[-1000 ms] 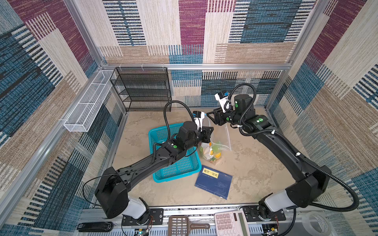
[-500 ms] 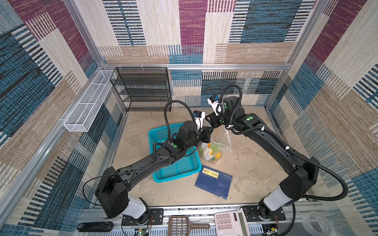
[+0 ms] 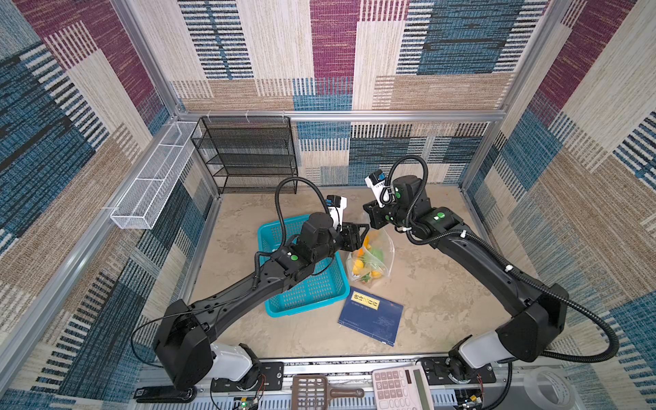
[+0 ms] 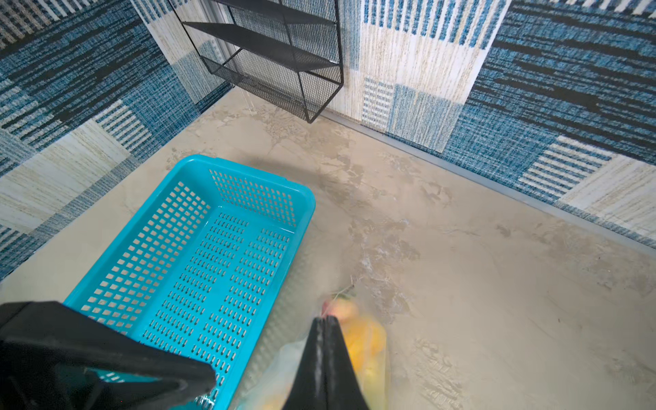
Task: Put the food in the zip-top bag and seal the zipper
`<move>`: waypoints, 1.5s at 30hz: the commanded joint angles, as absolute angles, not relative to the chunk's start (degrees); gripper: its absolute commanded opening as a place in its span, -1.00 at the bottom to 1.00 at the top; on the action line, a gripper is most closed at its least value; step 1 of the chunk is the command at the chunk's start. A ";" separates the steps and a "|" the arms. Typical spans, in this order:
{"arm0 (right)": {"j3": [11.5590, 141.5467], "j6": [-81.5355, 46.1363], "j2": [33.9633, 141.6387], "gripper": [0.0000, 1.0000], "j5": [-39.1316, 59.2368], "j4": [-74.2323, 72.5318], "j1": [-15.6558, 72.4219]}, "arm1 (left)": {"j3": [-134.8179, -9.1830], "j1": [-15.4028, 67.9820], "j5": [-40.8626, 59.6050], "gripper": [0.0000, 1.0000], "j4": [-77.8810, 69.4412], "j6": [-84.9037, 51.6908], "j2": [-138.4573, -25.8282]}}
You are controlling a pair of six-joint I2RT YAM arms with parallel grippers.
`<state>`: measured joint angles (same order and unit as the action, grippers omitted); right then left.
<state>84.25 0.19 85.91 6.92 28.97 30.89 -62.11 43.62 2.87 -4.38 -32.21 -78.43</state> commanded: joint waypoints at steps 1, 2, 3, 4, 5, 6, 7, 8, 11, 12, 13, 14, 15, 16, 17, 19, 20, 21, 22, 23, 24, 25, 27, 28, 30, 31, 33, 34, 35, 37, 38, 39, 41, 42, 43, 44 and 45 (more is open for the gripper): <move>83.95 -0.79 85.45 -1.00 7.12 26.02 30.94 | -59.36 42.53 0.83 0.26 -4.50 -31.90 -75.74; 84.08 -0.94 85.50 -1.00 7.43 25.93 30.87 | -58.53 42.13 0.58 0.26 -4.49 -32.08 -74.88; 84.03 -1.24 85.48 -1.00 7.86 25.86 30.85 | -57.64 41.72 0.27 0.25 -4.49 -32.08 -74.06; 84.02 -1.57 85.38 -1.00 8.25 25.70 30.85 | -56.69 41.24 0.02 0.22 -4.51 -32.07 -73.34; 83.94 -1.86 85.34 -1.00 8.48 25.56 30.85 | -56.08 40.97 -0.01 0.18 -4.55 -32.17 -72.95; 83.92 -2.23 85.23 -1.00 8.97 25.36 30.85 | -55.38 40.79 0.14 0.14 -4.70 -32.39 -72.70; 83.79 -2.56 85.07 -1.00 9.68 25.16 30.82 | -54.79 40.69 0.98 0.10 -5.22 -32.48 -72.58; 83.65 -2.91 84.98 -1.00 10.47 24.98 30.76 | -54.32 40.69 2.23 0.08 -5.95 -32.82 -72.73; 83.71 -4.30 84.85 -1.00 13.25 24.44 30.59 | -52.24 40.82 9.55 0.00 -11.95 -35.91 -74.20; 83.79 -4.82 84.81 -1.00 13.92 24.31 30.59 | -51.73 40.92 11.79 -0.03 -14.20 -37.21 -74.94; 83.76 -5.33 84.74 -1.00 14.24 24.18 30.59 | -51.43 41.19 13.66 -0.04 -16.10 -38.42 -75.74; 83.79 -5.67 84.91 -1.00 14.40 24.17 30.54 | -51.27 41.47 14.78 -0.05 -17.59 -39.08 -76.24; 83.82 -5.97 84.90 -1.00 14.37 24.17 30.54 | -51.17 42.10 15.76 -0.05 -19.09 -39.60 -76.99; 83.76 -6.36 84.97 -1.00 14.12 24.17 30.50 | -51.15 42.82 16.41 -0.05 -20.72 -39.97 -77.49; 83.76 -6.47 84.99 -1.00 13.99 24.25 30.48 | -51.20 43.32 16.80 -0.05 -21.88 -40.16 -77.77; 83.68 -6.72 85.23 -1.00 13.37 24.58 30.41 | -51.37 44.48 17.70 -0.05 -24.69 -40.80 -78.53; 83.68 -6.85 85.34 -1.00 12.98 24.77 30.41 | -51.49 44.80 17.99 -0.05 -25.75 -41.22 -78.93; 83.51 -6.94 85.34 -1.00 12.60 24.92 30.37 | -51.53 45.12 18.32 -0.05 -26.96 -41.92 -79.39; 83.25 -7.01 85.13 -1.00 12.27 24.96 30.33 | -51.61 45.34 18.83 -0.05 -28.21 -42.60 -79.99; 83.06 -7.07 85.08 -1.00 11.90 24.96 30.32 | -51.74 45.51 19.28 -0.06 -29.07 -43.21 -80.57; 82.90 -7.25 84.99 -1.00 11.63 25.13 30.32 | -51.85 45.69 19.63 -0.10 -29.91 -43.87 -81.27; 82.88 -7.37 84.91 -0.99 11.36 25.22 30.33 | -52.01 45.79 19.90 -0.15 -30.49 -44.24 -81.86; 83.12 -7.67 84.57 -0.77 11.04 25.80 30.32 | -52.12 45.97 20.21 -0.36 -31.23 -45.12 -83.02; 83.38 -7.93 84.46 -0.65 10.81 26.15 30.33 | -52.20 46.04 20.37 -0.43 -31.61 -45.33 -83.39; 83.93 -8.26 83.96 -0.34 10.46 27.01 30.33 | -52.21 46.14 20.40 -0.56 -31.76 -45.53 -83.89; 84.38 -8.34 83.66 -0.25 10.28 27.51 30.31 | -52.21 46.23 20.32 -0.62 -31.75 -45.32 -83.90; 85.33 -8.39 83.24 -0.09 9.78 28.70 30.30 | -52.29 46.40 20.05 -0.65 -31.46 -45.00 -83.87; 85.91 -8.35 83.17 -0.04 9.76 29.49 30.24 | -52.29 46.49 19.89 -0.65 -31.31 -44.83 -83.84; 86.40 -8.32 83.23 -0.02 9.54 30.33 30.23 | -52.37 46.58 19.73 -0.66 -31.12 -44.66 -83.85; 86.92 -8.14 83.48 0.02 9.29 31.73 30.23 | -52.63 46.67 19.47 -0.65 -30.74 -44.48 -83.94; 87.09 -7.96 83.64 0.04 9.26 32.28 30.29 | -52.74 46.76 19.42 -0.65 -30.67 -44.43 -84.07; 87.18 -7.68 83.82 0.06 9.10 33.04 30.30 | -52.88 46.83 19.32 -0.65 -30.59 -44.46 -84.19; 87.86 -6.39 84.25 0.08 8.79 34.73 30.32 | -53.10 46.92 19.42 -0.66 -30.59 -44.35 -84.41; 88.37 -5.51 84.59 0.08 8.67 35.86 30.33 | -53.24 46.93 19.42 -0.66 -30.32 -44.33 -84.61; 88.89 -4.92 84.81 0.08 8.40 36.89 30.32 | -53.43 46.98 19.36 -0.66 -30.09 -44.26 -84.79; 89.80 -4.23 85.20 0.07 8.31 38.27 30.32 | -53.60 47.02 19.34 -0.66 -29.85 -44.21 -84.94; 90.73 -3.71 85.57 0.06 8.35 39.63 30.32 | -53.79 47.02 19.28 -0.66 -29.64 -44.13 -85.07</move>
<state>88.99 -6.07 84.95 9.50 35.81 30.26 -52.99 46.96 19.62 -28.03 -43.79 -84.79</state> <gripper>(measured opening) 0.535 0.173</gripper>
